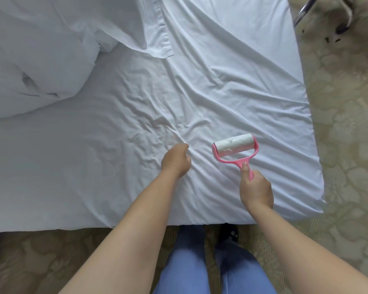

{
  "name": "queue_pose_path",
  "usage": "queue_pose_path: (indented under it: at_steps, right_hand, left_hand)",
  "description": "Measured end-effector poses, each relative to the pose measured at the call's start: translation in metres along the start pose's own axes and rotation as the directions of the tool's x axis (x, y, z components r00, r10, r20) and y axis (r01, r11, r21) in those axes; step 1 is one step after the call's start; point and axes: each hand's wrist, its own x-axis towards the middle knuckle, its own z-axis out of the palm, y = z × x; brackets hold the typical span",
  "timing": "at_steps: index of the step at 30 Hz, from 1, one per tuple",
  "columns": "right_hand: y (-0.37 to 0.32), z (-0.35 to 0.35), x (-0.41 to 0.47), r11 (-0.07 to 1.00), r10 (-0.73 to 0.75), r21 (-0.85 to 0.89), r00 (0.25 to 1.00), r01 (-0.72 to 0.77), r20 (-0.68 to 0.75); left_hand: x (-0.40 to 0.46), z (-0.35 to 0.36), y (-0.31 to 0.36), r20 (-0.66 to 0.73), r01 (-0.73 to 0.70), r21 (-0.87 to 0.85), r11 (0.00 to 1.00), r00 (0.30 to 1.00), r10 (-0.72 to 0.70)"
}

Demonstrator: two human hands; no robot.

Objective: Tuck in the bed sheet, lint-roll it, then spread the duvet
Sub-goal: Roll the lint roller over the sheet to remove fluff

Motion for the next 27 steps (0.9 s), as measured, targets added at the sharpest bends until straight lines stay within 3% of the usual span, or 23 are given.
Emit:
queue_pose_path:
  at_steps: [3,5,8,11,15,22,27]
  right_hand:
    - [0.009,-0.002,-0.005,1.000,0.015,-0.009,1.000,-0.015,0.011]
    - [0.013,-0.003,-0.008,1.000,0.014,-0.002,1.000,-0.014,0.017]
    - [0.020,-0.005,-0.010,1.000,-0.010,0.008,0.999,0.010,0.030]
    - [0.027,-0.006,-0.011,1.000,-0.028,0.005,0.999,0.028,0.034]
    - [0.035,-0.006,-0.010,0.999,-0.032,-0.019,0.999,0.033,0.032]
    - [0.042,-0.009,-0.016,1.000,-0.011,-0.020,0.999,0.012,0.035]
    - [0.040,-0.008,-0.013,1.000,-0.023,-0.016,0.999,0.024,0.045]
  left_hand:
    - [-0.003,0.011,0.017,0.132,0.249,-0.346,0.905,0.968,-0.216]
    - [-0.006,0.016,0.028,0.306,0.420,-0.553,0.719,0.906,-0.294]
    - [-0.010,0.019,0.041,0.488,0.573,-0.627,0.528,0.817,-0.307]
    - [-0.006,0.024,0.044,0.469,0.563,-0.709,0.425,0.826,-0.312]
    - [0.002,0.030,0.039,0.244,0.429,-0.735,0.526,0.890,-0.385]
    - [0.000,0.025,0.033,0.156,0.383,-0.714,0.586,0.903,-0.401]
    - [0.008,0.022,0.043,-0.038,0.215,-0.443,0.870,0.965,-0.258]
